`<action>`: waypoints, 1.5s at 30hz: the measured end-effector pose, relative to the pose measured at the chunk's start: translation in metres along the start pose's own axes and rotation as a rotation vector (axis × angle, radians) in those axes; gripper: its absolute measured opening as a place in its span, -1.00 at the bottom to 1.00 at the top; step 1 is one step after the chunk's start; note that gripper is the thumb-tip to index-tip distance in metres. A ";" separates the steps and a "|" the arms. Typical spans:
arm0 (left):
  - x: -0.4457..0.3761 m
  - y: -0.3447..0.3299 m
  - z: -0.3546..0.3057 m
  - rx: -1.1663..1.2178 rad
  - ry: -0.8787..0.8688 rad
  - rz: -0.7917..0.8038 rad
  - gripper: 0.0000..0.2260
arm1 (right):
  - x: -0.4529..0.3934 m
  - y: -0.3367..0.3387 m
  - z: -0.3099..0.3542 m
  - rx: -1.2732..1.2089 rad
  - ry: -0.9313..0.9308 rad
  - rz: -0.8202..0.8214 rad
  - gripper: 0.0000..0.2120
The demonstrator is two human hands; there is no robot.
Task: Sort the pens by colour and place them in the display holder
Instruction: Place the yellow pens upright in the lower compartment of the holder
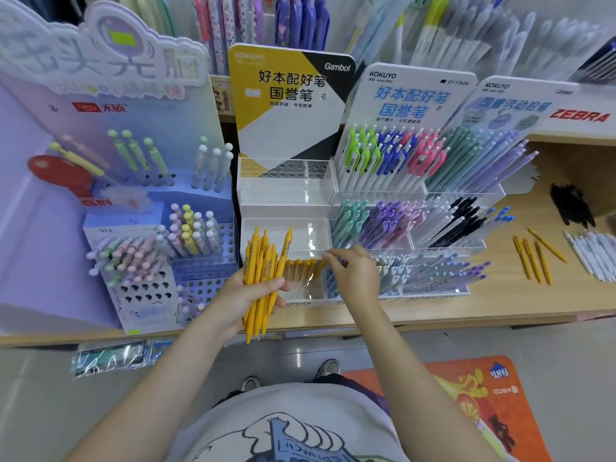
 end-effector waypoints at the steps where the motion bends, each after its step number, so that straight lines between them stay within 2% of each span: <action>1: 0.000 -0.001 0.000 0.008 0.006 0.004 -0.79 | 0.000 0.001 -0.001 0.007 0.003 -0.002 -0.82; 8: 0.000 -0.006 -0.002 0.001 0.020 0.057 -0.64 | -0.005 0.002 0.005 0.144 0.136 0.108 -0.83; 11: -0.001 -0.005 -0.004 -0.010 0.015 0.076 -0.65 | -0.004 0.009 0.013 0.119 0.105 0.057 -0.82; 13: -0.001 -0.003 -0.006 -0.027 0.005 0.085 -0.63 | 0.000 0.015 0.024 -0.060 0.077 0.035 -0.80; 17: 0.002 0.000 -0.009 -0.088 -0.009 0.139 -0.66 | 0.010 0.020 0.057 -0.583 -0.220 0.213 -0.82; 20: 0.007 0.005 -0.011 -0.098 -0.026 0.171 -0.71 | 0.012 0.016 0.067 -0.708 -0.360 0.298 -0.90; 24: 0.015 0.023 -0.015 -0.030 -0.037 0.119 -0.82 | 0.016 0.013 0.080 -0.880 -0.443 0.377 -0.93; 26: 0.017 0.036 -0.013 -0.007 -0.042 0.070 -0.90 | 0.015 0.016 0.086 -1.003 -0.471 0.354 -0.94; 28: 0.018 0.050 -0.011 0.020 -0.044 0.028 -0.89 | 0.012 0.021 0.086 -1.053 -0.469 0.296 -0.96; 32: 0.022 0.075 -0.007 0.111 -0.035 -0.046 -0.86 | 0.015 0.022 0.080 -0.926 -0.393 0.213 -0.91; 36: 0.026 0.090 -0.003 0.195 -0.046 -0.042 -0.73 | 0.032 -0.002 0.073 -0.745 -0.328 0.190 -0.88; 40: 0.031 0.098 0.001 0.227 -0.064 -0.024 -0.81 | 0.048 -0.039 0.066 -0.687 -0.340 0.180 -0.88; 45: 0.035 0.106 0.005 0.255 -0.062 -0.024 -0.76 | 0.056 -0.062 0.059 -0.618 -0.324 0.169 -0.88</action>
Point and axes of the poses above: each hand's wrist, its own x-axis away from the middle knuckle, its own y-axis out of the back of the hand, z = x × y, the point moved 4 cm from there along -x, towards the middle knuckle, and after that the axes turned 11 degrees about -z, right-handed, at the moved point
